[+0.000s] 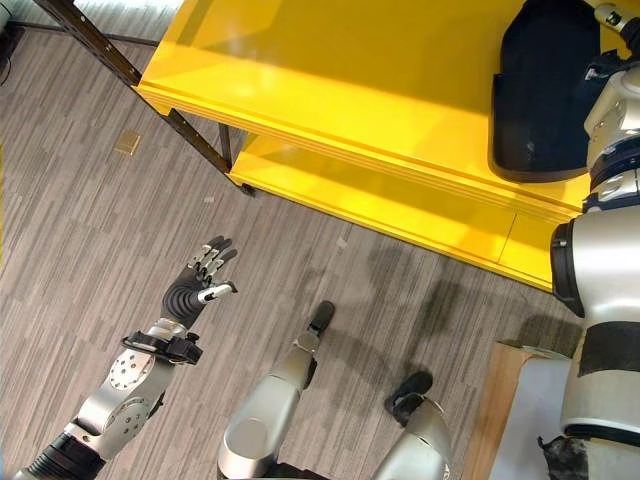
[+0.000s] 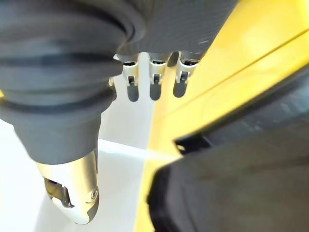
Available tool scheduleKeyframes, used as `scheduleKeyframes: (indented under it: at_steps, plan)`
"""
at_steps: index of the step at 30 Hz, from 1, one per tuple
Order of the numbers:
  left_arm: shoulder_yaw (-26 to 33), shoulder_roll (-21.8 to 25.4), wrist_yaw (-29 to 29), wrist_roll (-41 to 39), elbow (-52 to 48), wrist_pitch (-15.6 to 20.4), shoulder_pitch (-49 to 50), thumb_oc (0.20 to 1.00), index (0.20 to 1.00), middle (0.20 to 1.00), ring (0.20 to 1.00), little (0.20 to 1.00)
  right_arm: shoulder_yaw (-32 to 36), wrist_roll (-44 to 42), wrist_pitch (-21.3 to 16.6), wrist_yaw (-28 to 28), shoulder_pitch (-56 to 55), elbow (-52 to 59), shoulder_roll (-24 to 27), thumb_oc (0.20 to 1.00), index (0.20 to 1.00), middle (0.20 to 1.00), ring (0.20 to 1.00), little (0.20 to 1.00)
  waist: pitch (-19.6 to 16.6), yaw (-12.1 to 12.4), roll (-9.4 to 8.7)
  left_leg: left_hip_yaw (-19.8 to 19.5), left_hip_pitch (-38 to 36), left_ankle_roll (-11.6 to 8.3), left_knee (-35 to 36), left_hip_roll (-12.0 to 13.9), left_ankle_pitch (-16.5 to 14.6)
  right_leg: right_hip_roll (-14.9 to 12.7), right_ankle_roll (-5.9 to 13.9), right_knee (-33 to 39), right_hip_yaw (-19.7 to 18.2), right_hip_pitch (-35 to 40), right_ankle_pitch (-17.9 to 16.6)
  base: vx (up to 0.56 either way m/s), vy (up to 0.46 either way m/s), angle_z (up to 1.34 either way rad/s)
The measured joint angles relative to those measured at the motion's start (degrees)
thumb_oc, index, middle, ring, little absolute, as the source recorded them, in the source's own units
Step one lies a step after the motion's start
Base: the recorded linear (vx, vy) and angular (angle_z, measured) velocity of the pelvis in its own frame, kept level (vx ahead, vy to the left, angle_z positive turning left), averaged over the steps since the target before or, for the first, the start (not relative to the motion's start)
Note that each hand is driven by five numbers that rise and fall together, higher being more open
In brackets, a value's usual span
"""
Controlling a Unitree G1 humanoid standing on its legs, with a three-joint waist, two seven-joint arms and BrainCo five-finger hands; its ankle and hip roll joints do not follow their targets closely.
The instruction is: Move parts from the plastic box to the shelf.
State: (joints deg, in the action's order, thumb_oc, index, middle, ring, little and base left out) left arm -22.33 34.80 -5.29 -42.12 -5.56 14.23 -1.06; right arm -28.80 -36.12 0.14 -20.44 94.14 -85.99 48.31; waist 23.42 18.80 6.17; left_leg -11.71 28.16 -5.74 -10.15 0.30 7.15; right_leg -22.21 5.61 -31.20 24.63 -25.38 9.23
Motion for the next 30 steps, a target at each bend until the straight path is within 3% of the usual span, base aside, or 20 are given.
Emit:
scheduleKeyframes:
  at_steps: [6,9,16,21,28,30]
  plan:
    - [0.0,0.3,0.0,0.0,0.0,0.2,-0.6,1.0,1.0,1.0,1.0,1.0,-2.4,3.9,-0.3,-0.5,0.8,1.9,-0.7,1.0,1.0,1.0,1.0,1.0,0.1,-0.8,-0.27,0.2,-1.4,0.05,0.0,0.2,0.1,0.1,-0.08,0.0,-0.4,1.0,0.0,-0.04,0.02,-0.03]
    - [0.1,0.3,-0.1,0.0,0.0,0.5,-1.7,1.0,1.0,1.0,1.0,1.0,-3.4,6.0,-0.6,-1.1,0.9,4.2,-3.7,1.0,1.0,1.0,1.0,1.0,0.2,-2.3,-1.23,0.2,-2.0,0.07,-0.1,0.8,0.2,0.7,-0.66,0.3,-0.4,1.7,-0.4,-0.05,0.037,-0.08]
    - [1.1,0.2,-0.1,-0.1,0.0,0.7,-1.9,1.0,1.0,1.0,1.0,1.0,-3.3,6.2,-2.8,-2.5,-6.3,22.8,-7.5,1.0,1.0,1.0,1.0,1.0,-0.6,-5.9,-4.43,3.0,-3.9,0.35,0.1,2.3,-0.1,2.6,-0.84,2.9,-3.4,2.1,-2.2,-0.03,0.044,-0.25]
    - [2.3,0.2,-0.1,0.0,0.1,0.7,-1.7,1.0,1.0,1.0,1.0,1.0,-0.5,8.8,-5.4,-2.9,-19.6,46.3,-7.9,1.0,1.0,1.0,1.0,1.0,-1.0,-8.9,-5.94,5.8,-5.3,0.37,0.0,3.3,-0.8,4.3,-0.71,6.1,-6.0,2.8,-4.5,-0.03,0.026,-0.32]
    - [5.2,-0.4,0.0,0.6,0.2,0.5,2.1,1.0,1.0,1.0,1.0,1.0,6.0,17.4,-6.0,-1.9,-42.1,65.6,-6.7,1.0,1.0,1.0,1.0,1.0,-1.1,-12.3,-7.07,8.6,-7.2,0.28,0.1,4.3,-1.6,5.5,-0.9,7.3,-8.9,3.0,-5.5,-0.01,0.006,-0.22]
    - [6.9,-1.0,-0.1,0.7,0.5,0.2,3.2,1.0,1.0,1.0,1.0,1.0,8.1,21.0,-6.2,-1.0,-49.3,72.7,-6.1,1.0,1.0,1.0,1.0,1.0,-1.0,-12.1,-7.3,9.6,-7.7,0.46,0.0,4.9,-1.8,6.1,-1.04,7.6,-9.5,3.0,-5.7,0.01,-0.019,-0.23]
